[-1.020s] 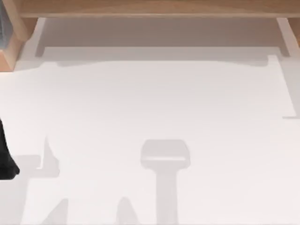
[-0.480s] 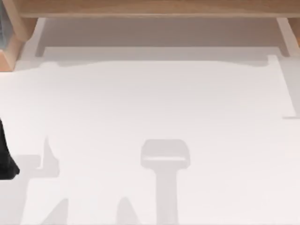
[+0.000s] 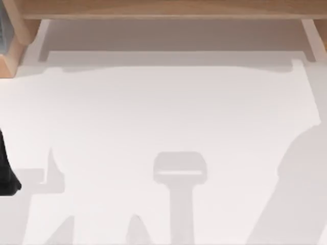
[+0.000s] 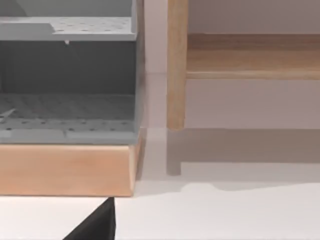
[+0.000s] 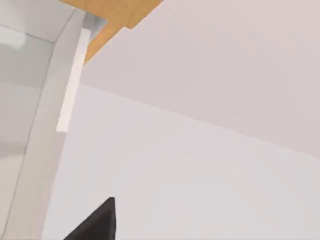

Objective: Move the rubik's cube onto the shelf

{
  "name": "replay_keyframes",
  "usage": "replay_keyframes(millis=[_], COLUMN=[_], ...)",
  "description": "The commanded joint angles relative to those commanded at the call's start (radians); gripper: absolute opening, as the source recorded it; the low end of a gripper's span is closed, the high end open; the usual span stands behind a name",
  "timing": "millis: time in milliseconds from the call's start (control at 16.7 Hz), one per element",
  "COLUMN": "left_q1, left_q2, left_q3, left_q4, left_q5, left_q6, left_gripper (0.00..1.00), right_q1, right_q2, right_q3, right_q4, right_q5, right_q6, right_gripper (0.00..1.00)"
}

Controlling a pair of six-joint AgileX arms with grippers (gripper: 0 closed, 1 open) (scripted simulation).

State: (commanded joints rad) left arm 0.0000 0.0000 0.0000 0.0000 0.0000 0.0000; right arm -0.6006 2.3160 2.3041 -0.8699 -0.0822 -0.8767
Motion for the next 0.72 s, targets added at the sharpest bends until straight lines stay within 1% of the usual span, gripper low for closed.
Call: replay_keyframes(millis=[180, 360, 540, 720], left_q1=[0.0, 0.0, 0.0, 0.0], left_q2=[0.0, 0.0, 0.0, 0.0], left_q3=[0.0, 0.0, 0.0, 0.0], left_q4=[0.0, 0.0, 0.0, 0.0], left_q5=[0.0, 0.0, 0.0, 0.0], left_q6=[0.0, 0.0, 0.0, 0.0], left_gripper=[1.0, 1.0, 1.0, 1.0], right_q1=[0.102, 0.166, 0.186, 0.187], right_q2=[0.045, 0.098, 0.134, 0.135], right_q3=[0.071, 0.096, 0.1, 0.1], right_q4=[-0.257, -0.419, -0.49, -0.491], right_q5=[-0.008, -0.022, -0.029, -0.03], right_q6=[0.12, 0.21, 0.254, 0.255], right_gripper=[1.0, 1.0, 1.0, 1.0])
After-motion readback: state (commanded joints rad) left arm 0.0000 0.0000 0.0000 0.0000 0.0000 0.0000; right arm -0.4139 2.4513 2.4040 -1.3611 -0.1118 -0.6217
